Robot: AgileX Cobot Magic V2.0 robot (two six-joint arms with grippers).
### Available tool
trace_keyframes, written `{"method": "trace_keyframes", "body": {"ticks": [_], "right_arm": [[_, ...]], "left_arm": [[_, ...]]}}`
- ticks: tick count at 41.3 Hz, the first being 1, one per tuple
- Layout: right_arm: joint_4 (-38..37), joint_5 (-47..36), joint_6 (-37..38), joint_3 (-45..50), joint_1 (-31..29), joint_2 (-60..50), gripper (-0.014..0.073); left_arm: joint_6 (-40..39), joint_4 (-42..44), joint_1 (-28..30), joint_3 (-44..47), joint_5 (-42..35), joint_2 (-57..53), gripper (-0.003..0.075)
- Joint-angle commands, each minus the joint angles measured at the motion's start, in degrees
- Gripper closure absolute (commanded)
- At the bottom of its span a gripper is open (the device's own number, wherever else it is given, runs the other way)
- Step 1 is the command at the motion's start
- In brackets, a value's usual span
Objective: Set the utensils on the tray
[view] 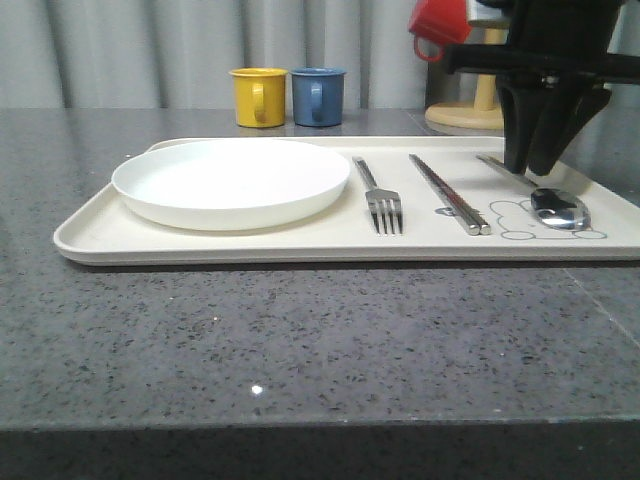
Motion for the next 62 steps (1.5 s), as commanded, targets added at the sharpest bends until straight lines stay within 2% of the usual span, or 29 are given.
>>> {"method": "trace_keyframes", "body": {"ticks": [1,12,16,18,23,25,31,40,53,62], "right_arm": [[-0.86,3.42,-0.15,-1.88,-0.1,-6.53,0.038],[-4.59,2.78,-2.17,-1.88,-0.1,-15.22,0.0392],[-5.07,2.78,-3.46,-1.88,-0.1,-17.79,0.0473],[-5.07,2.46,-3.53,-1.88,-0.1,-18.87,0.0551],[-5.59,1.86,-3.66,-1.88,-0.1,-21.14,0.0685],[-5.8,1.73,-3.71,-1.81,-0.1,-21.99,0.0713],[-6.16,0.19,-4.43,1.66,-0.1,-26.7,0.0706],[-7.15,-12.19,-7.24,19.04,-0.1,-39.86,0.0706],[-11.54,-34.32,-7.86,50.32,-0.1,-63.13,0.0706],[-12.13,-43.48,-7.86,64.76,-0.16,-80.54,0.0706]], "left_arm": [[-0.44,-0.23,0.05,-1.43,-4.69,0.67,0.0739],[-0.44,-0.23,0.05,-1.43,-4.69,0.67,0.0739],[-0.44,-0.23,0.05,-1.43,-4.69,0.67,0.0739],[-0.44,-0.23,0.05,-1.43,-4.69,0.67,0.0739],[-0.44,-0.23,0.05,-1.43,-4.69,0.67,0.0739],[-0.44,-0.23,0.05,-1.43,-4.69,0.67,0.0739],[-0.44,-0.23,0.05,-1.43,-4.69,0.67,0.0739],[-0.44,-0.23,0.05,-1.43,-4.69,0.67,0.0739],[-0.44,-0.23,0.05,-1.43,-4.69,0.67,0.0739],[-0.44,-0.23,0.05,-1.43,-4.69,0.67,0.0739]]}}
